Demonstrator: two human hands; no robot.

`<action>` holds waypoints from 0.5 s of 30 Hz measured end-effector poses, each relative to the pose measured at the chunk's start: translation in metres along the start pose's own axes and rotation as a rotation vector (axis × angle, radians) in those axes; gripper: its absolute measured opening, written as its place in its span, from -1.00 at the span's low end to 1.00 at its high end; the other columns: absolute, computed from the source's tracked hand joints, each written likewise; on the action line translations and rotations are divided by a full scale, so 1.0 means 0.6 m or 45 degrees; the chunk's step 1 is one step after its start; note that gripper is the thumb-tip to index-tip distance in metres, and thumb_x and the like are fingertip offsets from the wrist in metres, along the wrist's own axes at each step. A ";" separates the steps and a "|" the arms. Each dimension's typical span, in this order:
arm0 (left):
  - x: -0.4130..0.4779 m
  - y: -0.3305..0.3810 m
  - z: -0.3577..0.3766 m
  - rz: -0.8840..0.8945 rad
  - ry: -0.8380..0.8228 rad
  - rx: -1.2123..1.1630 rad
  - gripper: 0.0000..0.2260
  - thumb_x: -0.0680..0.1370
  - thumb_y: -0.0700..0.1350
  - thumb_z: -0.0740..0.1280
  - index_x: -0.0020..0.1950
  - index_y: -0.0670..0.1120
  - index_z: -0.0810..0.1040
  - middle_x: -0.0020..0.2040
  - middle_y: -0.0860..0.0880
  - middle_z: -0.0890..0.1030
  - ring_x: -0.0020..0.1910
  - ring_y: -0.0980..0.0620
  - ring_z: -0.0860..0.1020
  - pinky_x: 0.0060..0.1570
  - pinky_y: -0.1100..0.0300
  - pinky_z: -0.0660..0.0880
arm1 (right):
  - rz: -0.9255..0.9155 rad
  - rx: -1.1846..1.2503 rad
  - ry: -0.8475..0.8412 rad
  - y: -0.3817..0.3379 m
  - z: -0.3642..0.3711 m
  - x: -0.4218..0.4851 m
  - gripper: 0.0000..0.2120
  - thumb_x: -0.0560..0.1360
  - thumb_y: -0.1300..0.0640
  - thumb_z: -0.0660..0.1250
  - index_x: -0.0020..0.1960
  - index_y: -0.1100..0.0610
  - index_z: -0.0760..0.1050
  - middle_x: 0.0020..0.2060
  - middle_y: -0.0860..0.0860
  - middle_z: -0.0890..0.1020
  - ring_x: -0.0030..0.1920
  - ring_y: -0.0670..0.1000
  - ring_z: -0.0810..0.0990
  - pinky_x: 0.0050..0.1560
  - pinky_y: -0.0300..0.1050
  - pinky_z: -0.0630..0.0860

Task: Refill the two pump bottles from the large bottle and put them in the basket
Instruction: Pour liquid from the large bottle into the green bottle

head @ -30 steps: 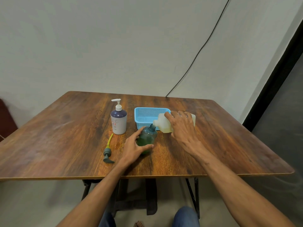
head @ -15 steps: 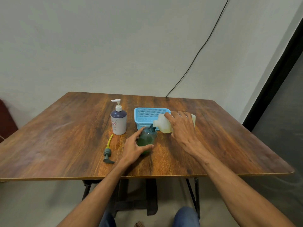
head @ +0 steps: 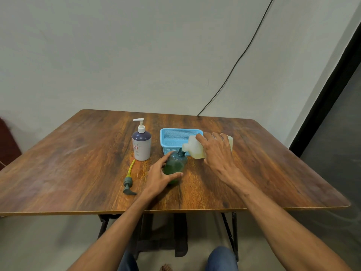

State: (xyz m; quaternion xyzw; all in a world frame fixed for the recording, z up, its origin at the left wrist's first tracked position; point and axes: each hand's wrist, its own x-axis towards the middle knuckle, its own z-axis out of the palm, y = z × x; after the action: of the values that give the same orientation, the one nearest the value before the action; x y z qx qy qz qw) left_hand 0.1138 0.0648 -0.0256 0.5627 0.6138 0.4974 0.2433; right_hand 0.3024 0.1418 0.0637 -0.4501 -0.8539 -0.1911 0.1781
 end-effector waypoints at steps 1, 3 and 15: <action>0.000 -0.001 0.000 -0.002 -0.003 -0.001 -0.18 0.39 -0.01 0.60 0.57 -0.01 0.29 0.46 -0.06 0.47 0.30 0.13 0.41 0.27 0.23 0.37 | 0.000 -0.004 -0.001 0.000 0.000 0.000 -0.32 0.25 0.24 0.59 0.31 0.05 0.44 0.21 0.14 0.61 0.16 0.25 0.56 0.25 0.26 0.38; 0.000 -0.002 0.000 -0.002 -0.005 -0.007 -0.18 0.39 -0.01 0.60 0.57 -0.01 0.29 0.45 -0.06 0.47 0.30 0.13 0.41 0.27 0.22 0.37 | 0.001 -0.012 -0.001 0.000 0.000 -0.001 -0.31 0.25 0.24 0.59 0.32 0.05 0.44 0.21 0.14 0.61 0.16 0.25 0.56 0.25 0.26 0.38; 0.000 0.000 -0.001 0.017 -0.012 -0.024 -0.19 0.40 -0.04 0.60 0.57 -0.01 0.30 0.42 -0.02 0.49 0.29 0.15 0.42 0.28 0.25 0.37 | -0.005 0.008 0.000 0.001 -0.003 -0.001 -0.32 0.25 0.25 0.59 0.32 0.05 0.44 0.22 0.15 0.60 0.16 0.26 0.55 0.26 0.28 0.38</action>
State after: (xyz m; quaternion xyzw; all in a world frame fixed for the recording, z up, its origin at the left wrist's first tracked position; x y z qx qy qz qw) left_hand 0.1133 0.0644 -0.0251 0.5670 0.6041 0.5020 0.2481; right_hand 0.3034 0.1404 0.0651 -0.4477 -0.8555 -0.1888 0.1790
